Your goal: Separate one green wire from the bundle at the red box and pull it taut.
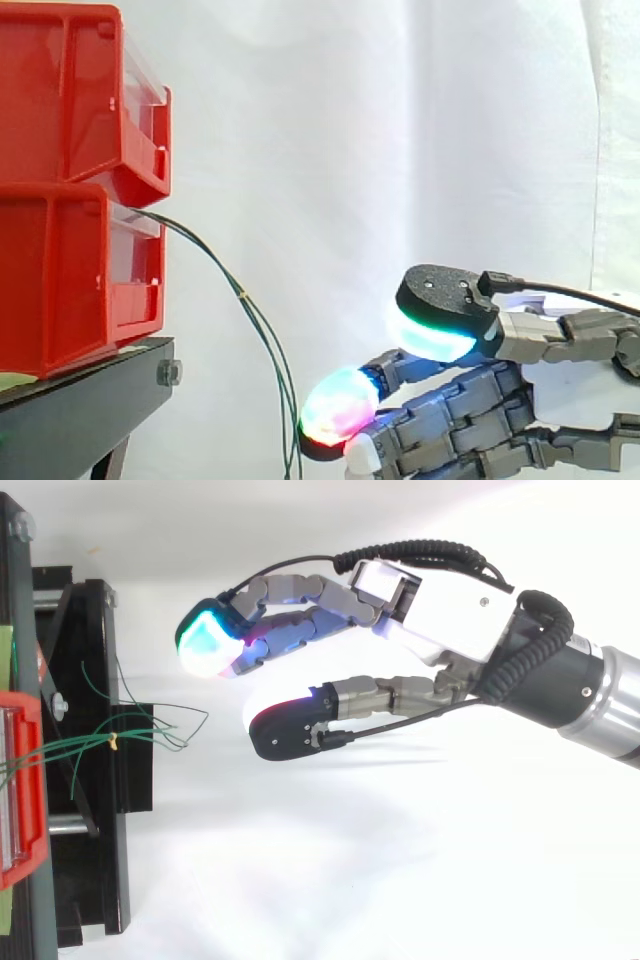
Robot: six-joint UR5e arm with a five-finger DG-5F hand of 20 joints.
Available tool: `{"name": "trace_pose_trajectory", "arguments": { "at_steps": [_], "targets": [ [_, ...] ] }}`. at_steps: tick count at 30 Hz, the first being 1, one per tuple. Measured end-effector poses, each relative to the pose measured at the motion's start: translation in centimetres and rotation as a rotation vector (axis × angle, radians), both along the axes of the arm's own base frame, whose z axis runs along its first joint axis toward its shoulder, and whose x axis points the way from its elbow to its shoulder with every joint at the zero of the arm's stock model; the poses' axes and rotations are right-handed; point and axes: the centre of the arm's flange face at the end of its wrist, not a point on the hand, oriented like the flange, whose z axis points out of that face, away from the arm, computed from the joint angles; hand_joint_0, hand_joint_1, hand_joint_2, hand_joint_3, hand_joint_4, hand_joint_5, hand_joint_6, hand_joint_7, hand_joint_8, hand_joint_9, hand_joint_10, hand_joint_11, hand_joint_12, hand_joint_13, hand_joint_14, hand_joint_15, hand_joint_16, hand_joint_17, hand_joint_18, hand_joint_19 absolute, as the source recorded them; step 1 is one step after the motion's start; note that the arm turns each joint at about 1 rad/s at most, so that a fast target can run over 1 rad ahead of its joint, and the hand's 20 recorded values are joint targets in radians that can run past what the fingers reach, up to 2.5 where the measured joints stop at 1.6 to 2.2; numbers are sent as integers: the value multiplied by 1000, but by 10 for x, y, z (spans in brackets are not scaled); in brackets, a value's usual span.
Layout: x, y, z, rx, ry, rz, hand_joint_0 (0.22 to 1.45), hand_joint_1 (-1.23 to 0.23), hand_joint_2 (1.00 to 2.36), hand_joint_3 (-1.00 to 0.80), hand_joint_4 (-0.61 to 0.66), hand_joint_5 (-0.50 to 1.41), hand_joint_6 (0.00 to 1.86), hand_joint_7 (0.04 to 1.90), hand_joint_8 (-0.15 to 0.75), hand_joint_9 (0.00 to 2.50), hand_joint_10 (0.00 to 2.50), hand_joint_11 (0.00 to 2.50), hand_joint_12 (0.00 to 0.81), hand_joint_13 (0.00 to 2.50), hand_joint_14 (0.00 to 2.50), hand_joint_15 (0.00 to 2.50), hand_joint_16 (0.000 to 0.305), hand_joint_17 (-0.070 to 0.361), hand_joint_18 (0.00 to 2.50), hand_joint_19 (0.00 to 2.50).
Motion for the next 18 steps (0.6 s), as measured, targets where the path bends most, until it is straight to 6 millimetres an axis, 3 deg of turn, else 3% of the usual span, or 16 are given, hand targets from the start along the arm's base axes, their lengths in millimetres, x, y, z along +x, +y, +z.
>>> {"name": "trace_pose_trajectory", "arguments": {
  "at_steps": [8, 18],
  "targets": [
    [8, -3, -2, -31, -29, -8, 541, -607, 1003, -462, 241, -161, 502, 788, 256, 819, 6, 177, 315, 638, 7, 188, 47, 107, 553, 496],
    [45, 0, -41, -11, -36, 14, 542, -606, 1003, -463, 253, -152, 502, 820, 256, 840, 6, 181, 317, 656, 8, 206, 48, 107, 563, 514]
  ]
}}
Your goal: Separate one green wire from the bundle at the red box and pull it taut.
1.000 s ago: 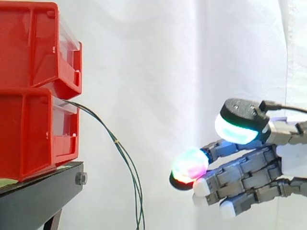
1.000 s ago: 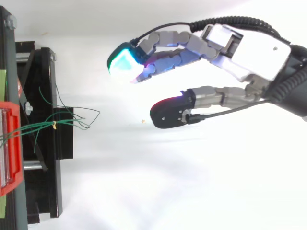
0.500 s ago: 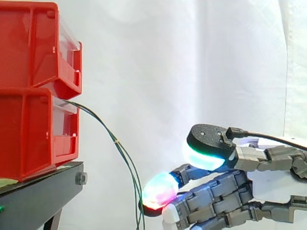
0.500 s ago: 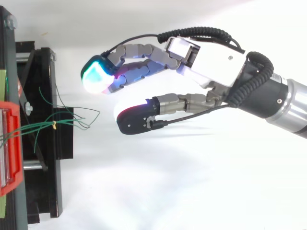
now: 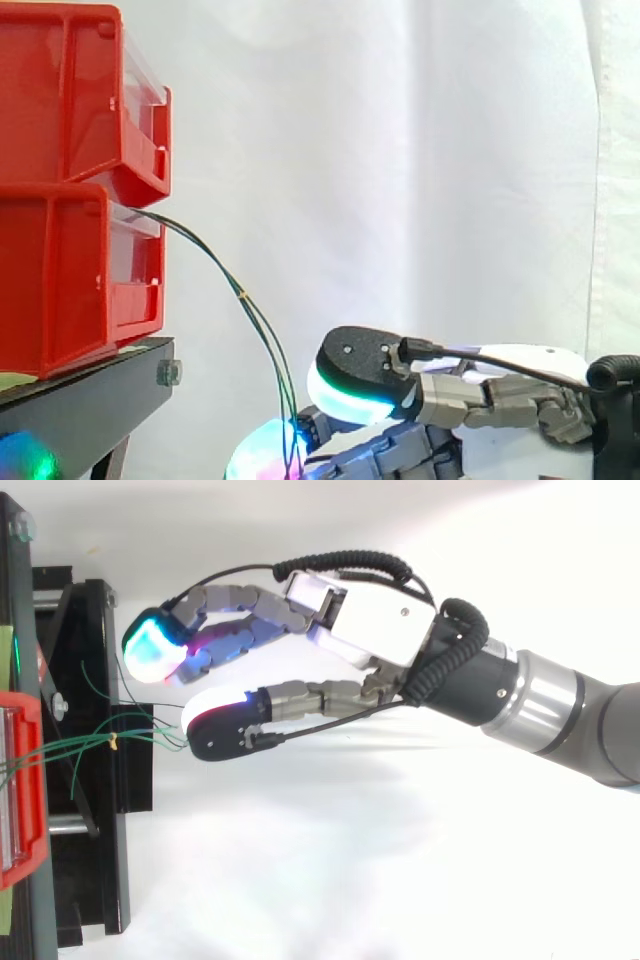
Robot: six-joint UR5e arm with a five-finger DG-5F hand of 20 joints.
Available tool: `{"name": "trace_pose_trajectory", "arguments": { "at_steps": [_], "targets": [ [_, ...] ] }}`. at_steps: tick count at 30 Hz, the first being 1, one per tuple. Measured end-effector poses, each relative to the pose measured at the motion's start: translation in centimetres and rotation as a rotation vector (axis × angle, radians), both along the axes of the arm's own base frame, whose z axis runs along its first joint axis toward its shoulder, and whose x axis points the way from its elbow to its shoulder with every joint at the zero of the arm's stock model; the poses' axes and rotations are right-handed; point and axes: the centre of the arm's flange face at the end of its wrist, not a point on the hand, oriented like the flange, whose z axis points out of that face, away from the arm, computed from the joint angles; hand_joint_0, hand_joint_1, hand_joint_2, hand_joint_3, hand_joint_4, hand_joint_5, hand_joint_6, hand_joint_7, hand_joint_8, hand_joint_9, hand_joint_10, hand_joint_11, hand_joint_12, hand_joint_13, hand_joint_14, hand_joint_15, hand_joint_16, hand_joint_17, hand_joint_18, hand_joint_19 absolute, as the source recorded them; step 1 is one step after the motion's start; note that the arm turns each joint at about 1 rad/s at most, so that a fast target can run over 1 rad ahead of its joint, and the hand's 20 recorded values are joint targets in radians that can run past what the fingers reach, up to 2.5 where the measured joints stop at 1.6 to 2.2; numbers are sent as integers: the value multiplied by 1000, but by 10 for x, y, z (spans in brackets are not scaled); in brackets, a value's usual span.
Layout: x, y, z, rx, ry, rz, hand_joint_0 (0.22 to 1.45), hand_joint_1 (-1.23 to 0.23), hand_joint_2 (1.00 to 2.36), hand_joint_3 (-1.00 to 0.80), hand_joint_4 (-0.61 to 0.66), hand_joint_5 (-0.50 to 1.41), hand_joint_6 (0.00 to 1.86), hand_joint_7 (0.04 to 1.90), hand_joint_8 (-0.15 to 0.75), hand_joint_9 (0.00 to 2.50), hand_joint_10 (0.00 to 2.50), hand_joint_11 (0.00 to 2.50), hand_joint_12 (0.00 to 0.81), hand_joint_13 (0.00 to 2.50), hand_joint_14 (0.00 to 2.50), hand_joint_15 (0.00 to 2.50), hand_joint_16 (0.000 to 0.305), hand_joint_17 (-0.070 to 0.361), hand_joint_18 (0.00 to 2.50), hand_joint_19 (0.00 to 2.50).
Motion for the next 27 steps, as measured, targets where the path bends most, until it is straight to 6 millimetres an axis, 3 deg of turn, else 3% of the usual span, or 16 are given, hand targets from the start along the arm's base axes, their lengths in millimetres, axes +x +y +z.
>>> {"name": "trace_pose_trajectory", "arguments": {
  "at_steps": [7, 16, 22, 27],
  "targets": [
    [7, 8, 2, 0, -6, 2, 544, -608, 1003, -471, 261, -140, 503, 853, 260, 855, 6, 192, 318, 678, 9, 228, 48, 109, 579, 522],
    [22, 13, 30, 19, -44, 8, 544, -610, 1002, -473, 264, -135, 503, 866, 259, 867, 7, 200, 315, 684, 9, 230, 49, 109, 588, 536],
    [16, 12, 58, 23, -12, 6, 545, -610, 1002, -475, 272, -129, 503, 897, 261, 874, 7, 199, 314, 690, 9, 232, 49, 110, 594, 536],
    [8, 11, 67, 14, 40, 7, 547, -610, 1001, -477, 279, -125, 503, 917, 260, 889, 7, 213, 313, 696, 9, 241, 49, 111, 596, 544]
  ]
}}
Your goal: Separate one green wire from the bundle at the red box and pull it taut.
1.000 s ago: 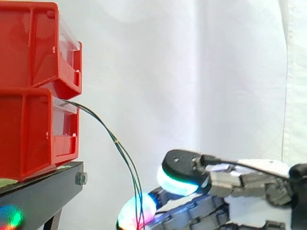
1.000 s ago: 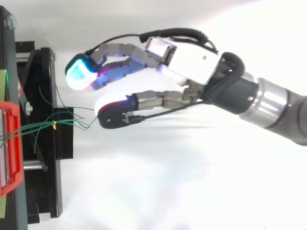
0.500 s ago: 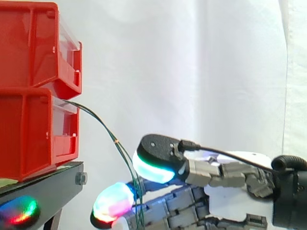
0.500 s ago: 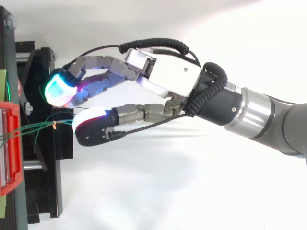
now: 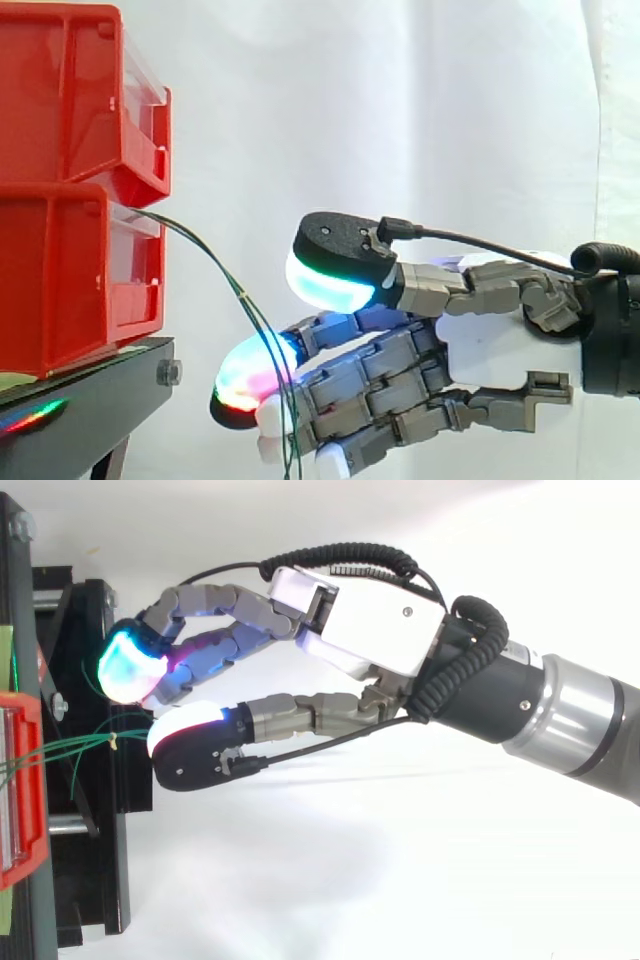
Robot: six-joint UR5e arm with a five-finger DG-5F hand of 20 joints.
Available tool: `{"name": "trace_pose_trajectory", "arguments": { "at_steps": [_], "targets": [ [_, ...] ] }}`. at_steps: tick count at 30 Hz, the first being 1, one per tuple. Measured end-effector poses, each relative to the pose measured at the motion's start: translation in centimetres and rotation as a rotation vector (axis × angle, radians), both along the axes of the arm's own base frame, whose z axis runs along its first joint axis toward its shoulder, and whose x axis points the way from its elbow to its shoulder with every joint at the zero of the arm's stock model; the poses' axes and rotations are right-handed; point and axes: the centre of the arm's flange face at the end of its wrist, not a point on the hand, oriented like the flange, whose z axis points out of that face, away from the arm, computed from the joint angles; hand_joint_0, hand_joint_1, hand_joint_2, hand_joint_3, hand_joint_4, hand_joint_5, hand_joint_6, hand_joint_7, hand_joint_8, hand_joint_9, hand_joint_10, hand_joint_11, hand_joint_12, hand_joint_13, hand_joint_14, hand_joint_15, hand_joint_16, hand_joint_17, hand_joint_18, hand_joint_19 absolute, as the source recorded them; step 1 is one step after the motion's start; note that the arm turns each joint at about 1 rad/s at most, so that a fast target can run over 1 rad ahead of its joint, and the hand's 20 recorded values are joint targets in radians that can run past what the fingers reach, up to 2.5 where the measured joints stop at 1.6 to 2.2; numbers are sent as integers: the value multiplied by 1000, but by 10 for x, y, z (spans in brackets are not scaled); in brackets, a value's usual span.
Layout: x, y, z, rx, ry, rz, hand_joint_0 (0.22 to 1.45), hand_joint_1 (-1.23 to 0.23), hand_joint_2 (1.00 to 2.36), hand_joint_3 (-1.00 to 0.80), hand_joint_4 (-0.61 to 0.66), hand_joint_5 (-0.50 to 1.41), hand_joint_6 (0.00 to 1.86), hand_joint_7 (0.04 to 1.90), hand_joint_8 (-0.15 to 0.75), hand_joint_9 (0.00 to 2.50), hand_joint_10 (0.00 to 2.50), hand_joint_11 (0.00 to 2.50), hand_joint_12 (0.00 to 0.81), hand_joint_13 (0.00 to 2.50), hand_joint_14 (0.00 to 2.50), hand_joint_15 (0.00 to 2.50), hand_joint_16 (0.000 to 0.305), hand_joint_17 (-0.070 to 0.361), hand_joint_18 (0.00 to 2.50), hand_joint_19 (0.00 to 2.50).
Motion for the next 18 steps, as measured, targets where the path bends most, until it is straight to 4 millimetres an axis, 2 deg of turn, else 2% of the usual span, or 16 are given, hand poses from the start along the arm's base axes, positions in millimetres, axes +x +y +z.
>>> {"name": "trace_pose_trajectory", "arguments": {
  "at_steps": [10, 18],
  "targets": [
    [-2, 9, 2, -5, 21, 12, 556, -626, 1001, -486, 279, -118, 503, 928, 262, 905, 9, 224, 310, 707, 9, 239, 49, 110, 604, 547],
    [0, 27, 7, -12, 12, 15, 585, -740, 1000, -500, 273, -117, 503, 941, 247, 905, 8, 231, 295, 723, 12, 262, 48, 107, 615, 568]
  ]
}}
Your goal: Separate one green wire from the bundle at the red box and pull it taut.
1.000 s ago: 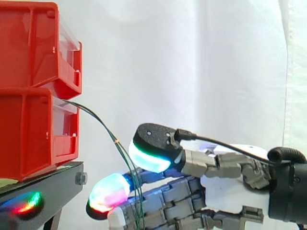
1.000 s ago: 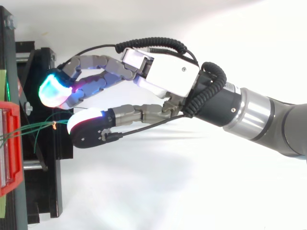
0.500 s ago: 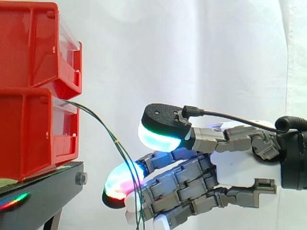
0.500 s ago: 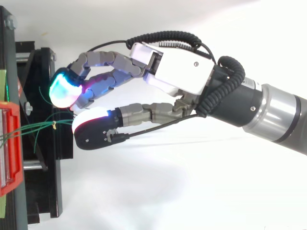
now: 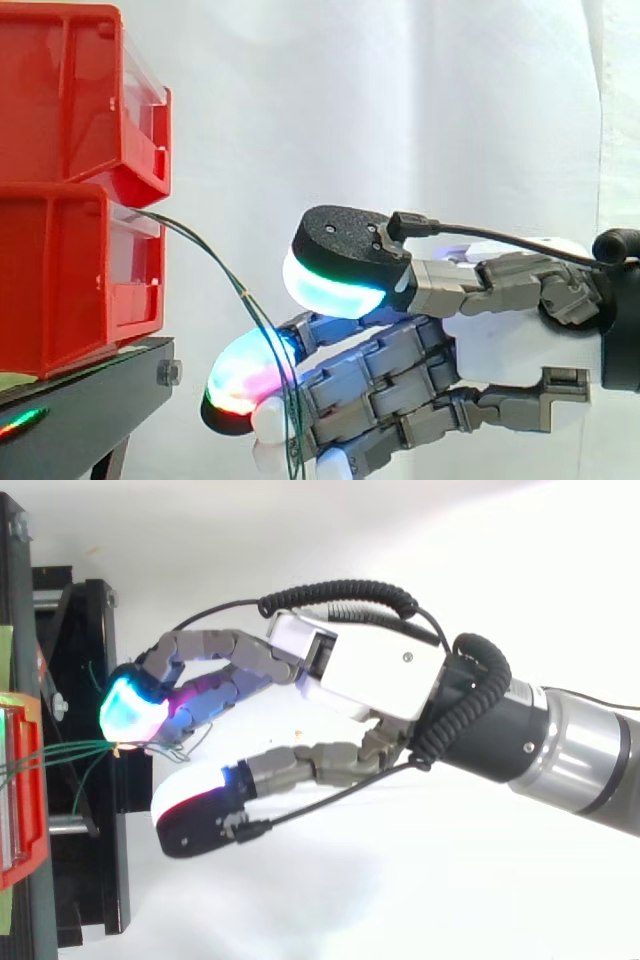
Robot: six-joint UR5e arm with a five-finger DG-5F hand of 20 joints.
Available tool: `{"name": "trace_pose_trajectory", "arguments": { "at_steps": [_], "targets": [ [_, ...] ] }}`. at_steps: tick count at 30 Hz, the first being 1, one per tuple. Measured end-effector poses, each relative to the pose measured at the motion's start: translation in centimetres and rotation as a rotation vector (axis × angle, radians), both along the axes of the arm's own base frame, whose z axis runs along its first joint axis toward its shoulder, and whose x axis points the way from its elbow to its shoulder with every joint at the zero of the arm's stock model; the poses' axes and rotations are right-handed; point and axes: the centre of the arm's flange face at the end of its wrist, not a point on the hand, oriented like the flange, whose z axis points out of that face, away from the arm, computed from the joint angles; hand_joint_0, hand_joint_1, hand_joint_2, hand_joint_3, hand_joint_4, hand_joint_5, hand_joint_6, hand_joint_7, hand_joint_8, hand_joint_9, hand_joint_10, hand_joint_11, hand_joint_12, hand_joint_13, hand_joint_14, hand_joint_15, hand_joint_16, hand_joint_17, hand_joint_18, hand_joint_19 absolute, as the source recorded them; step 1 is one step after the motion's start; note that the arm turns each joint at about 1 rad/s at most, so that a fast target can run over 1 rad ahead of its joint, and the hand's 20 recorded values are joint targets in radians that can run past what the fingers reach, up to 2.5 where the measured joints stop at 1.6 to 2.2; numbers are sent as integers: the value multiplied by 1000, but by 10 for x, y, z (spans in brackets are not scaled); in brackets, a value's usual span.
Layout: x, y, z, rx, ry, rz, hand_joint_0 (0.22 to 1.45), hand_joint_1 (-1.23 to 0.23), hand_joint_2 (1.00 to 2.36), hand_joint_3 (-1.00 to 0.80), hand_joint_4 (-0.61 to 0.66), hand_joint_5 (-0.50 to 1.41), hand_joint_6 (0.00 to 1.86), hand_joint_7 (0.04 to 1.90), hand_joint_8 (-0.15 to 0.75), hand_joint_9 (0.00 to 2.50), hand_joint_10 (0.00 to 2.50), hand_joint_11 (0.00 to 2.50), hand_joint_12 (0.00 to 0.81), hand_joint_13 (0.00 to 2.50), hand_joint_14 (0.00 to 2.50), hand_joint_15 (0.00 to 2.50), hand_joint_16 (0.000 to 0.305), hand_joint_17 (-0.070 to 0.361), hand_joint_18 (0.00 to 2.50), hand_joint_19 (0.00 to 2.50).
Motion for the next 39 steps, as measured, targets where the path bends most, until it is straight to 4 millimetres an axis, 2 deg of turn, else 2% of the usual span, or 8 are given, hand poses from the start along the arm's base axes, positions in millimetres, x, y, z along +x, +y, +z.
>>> {"name": "trace_pose_trajectory", "arguments": {
  "at_steps": [5, 10, 13, 18, 28, 31, 35, 39],
  "targets": [
    [5, 12, 7, -18, -19, -21, 586, -754, 1000, -500, 272, -117, 503, 938, 246, 908, 8, 232, 294, 731, 11, 267, 48, 107, 620, 565],
    [15, 11, -9, -12, -74, -27, 585, -730, 1000, -500, 278, -115, 503, 938, 245, 916, 8, 234, 294, 734, 11, 265, 47, 106, 626, 566],
    [19, 12, -12, -3, -120, -24, 588, -721, 1000, -500, 276, -108, 503, 968, 243, 917, 8, 230, 293, 740, 11, 271, 47, 106, 627, 566],
    [20, 12, -14, 3, -140, -22, 612, -675, 1002, -471, 253, -88, 503, 1110, 250, 936, 9, 239, 291, 744, 11, 272, 46, 105, 635, 570],
    [20, 13, -13, 4, -140, -20, 620, -676, 1007, -417, 188, -73, 500, 1304, 253, 944, 9, 256, 293, 751, 11, 279, 47, 105, 639, 569],
    [20, 14, -13, 4, -140, -19, 622, -680, 1007, -420, 183, -80, 541, 1267, 252, 945, 11, 265, 293, 755, 13, 285, 47, 105, 643, 578],
    [19, 15, -14, 1, -131, -18, 615, -666, 1010, -381, 180, -110, 692, 1060, 252, 953, 10, 294, 296, 760, 11, 292, 47, 105, 648, 585],
    [19, 16, -15, -1, -122, -17, 612, -650, 1011, -365, 170, -125, 762, 1007, 254, 956, 10, 312, 301, 760, 12, 297, 47, 106, 651, 584]
  ]
}}
